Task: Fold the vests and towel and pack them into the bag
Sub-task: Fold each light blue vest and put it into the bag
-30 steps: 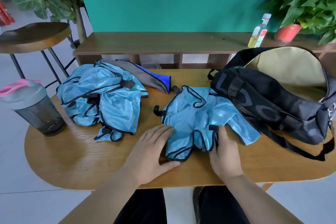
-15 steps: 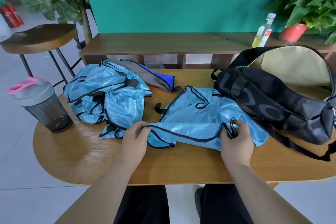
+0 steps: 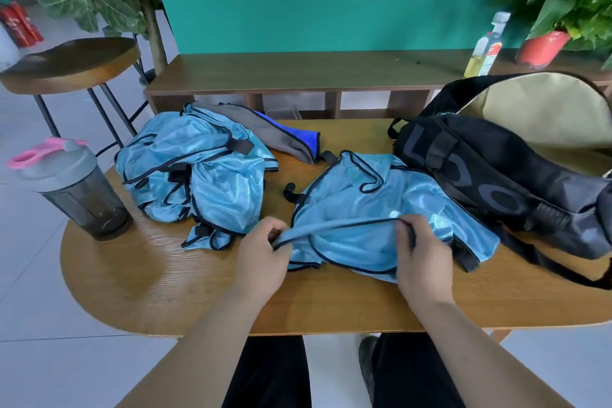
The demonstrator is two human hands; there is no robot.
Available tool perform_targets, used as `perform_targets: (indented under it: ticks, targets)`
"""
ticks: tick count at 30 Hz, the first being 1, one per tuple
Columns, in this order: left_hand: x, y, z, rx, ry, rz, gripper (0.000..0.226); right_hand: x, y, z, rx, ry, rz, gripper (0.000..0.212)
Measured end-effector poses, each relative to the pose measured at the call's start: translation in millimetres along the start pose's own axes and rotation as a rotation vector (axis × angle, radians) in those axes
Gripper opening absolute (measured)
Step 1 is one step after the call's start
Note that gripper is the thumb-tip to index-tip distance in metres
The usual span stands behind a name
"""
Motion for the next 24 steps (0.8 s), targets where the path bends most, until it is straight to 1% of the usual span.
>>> perform_targets:
  ticks: [1, 3, 5, 8, 9, 10, 13, 14, 15, 16, 19, 21, 24]
  targets:
    - [-3, -3, 1, 0.048, 0.0, -0.024, 0.032, 6, -9, -1, 0.065, 0.096, 0.069, 0.014]
    - [-9, -9, 0, 0.139, -0.017, -0.093, 0.034, 9, -19, -3, 0.15, 0.179, 0.137, 0.013]
    - [-10, -15, -2, 0.191, -0.041, -0.185, 0.033, 8, -18, -3, 0.144, 0.175, 0.143, 0.013]
    - [-12, -20, -3, 0.197, -0.062, -0.291, 0.031, 5, -8, -2, 0.058, 0.103, 0.11, 0.014]
    - [-12, -21, -3, 0.197, -0.066, -0.306, 0.031, 2, -5, -2, 0.014, 0.044, 0.074, 0.018]
    - [-12, -21, -3, 0.198, -0.072, -0.316, 0.032, -3, -1, -3, -0.041, -0.044, 0.016, 0.029]
    - [-10, -22, -2, 0.198, -0.082, -0.331, 0.041, -31, 19, -12, -0.264, -0.413, -0.198, 0.076]
    - [-9, -22, -2, 0.201, -0.089, -0.333, 0.041, -38, 27, -17, -0.318, -0.524, -0.251, 0.086]
    - [-9, -22, 0, 0.21, -0.094, -0.337, 0.039, -43, 32, -21, -0.342, -0.595, -0.283, 0.089]
    - [-9, -22, 1, 0.223, -0.1, -0.345, 0.037, -42, 34, -22, -0.343, -0.615, -0.301, 0.086]
    - [-15, -27, 3, 0.275, -0.143, -0.419, 0.037, -31, 33, -19, -0.301, -0.542, -0.34, 0.064]
    - [-19, -29, 4, 0.294, -0.163, -0.464, 0.039, -22, 32, -16, -0.281, -0.469, -0.343, 0.061]
    - [-21, -29, 4, 0.284, -0.167, -0.493, 0.036, -14, 21, -11, -0.163, -0.323, -0.259, 0.052]
Point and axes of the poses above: each hand's wrist, its own z-axis towards the middle knuckle, its own y-axis out of the palm, x = y × z, the point moved 7 cm from there along z, towards the middle knuckle, and after that the axes turned 12 degrees about -y, right-handed, at the moved point
